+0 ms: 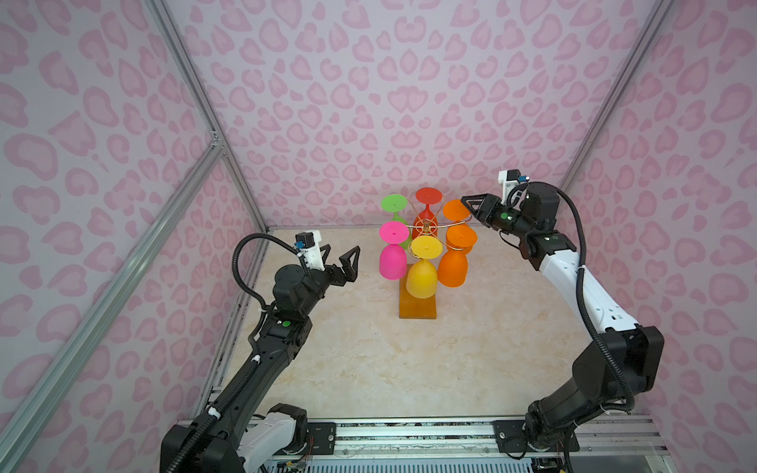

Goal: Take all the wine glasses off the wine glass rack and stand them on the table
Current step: 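Raise the right gripper to the top orange glass while the left gripper rises, then close the right gripper on the orange glass foot and lift it off the rack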

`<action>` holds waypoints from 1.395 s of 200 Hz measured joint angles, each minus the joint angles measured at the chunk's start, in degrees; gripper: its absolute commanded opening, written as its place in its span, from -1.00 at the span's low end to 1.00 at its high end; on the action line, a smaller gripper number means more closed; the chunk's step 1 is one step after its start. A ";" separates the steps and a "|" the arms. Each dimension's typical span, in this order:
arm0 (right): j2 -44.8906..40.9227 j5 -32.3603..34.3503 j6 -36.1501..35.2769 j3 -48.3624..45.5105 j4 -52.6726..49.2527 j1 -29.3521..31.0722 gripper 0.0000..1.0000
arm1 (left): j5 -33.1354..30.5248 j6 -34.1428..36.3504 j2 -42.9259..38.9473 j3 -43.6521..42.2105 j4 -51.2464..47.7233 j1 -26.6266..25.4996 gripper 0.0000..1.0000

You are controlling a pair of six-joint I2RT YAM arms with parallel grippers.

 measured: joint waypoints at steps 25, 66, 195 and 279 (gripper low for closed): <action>0.66 -0.07 -1.11 0.87 -1.84 0.24 -0.39 | 0.02 0.00 0.00 0.00 0.00 -0.02 0.98; 1.36 -0.02 -2.47 1.66 -3.96 0.35 -0.63 | 0.00 0.02 0.00 0.00 0.00 -0.02 0.99; 1.95 -3.63 6.45 0.13 1.29 -0.94 -1.00 | 0.17 0.02 0.11 -0.02 -0.02 -0.17 0.99; 0.94 -7.19 14.64 -4.26 10.73 -3.67 -1.00 | 0.79 -0.02 0.52 -0.02 -0.02 -0.17 1.00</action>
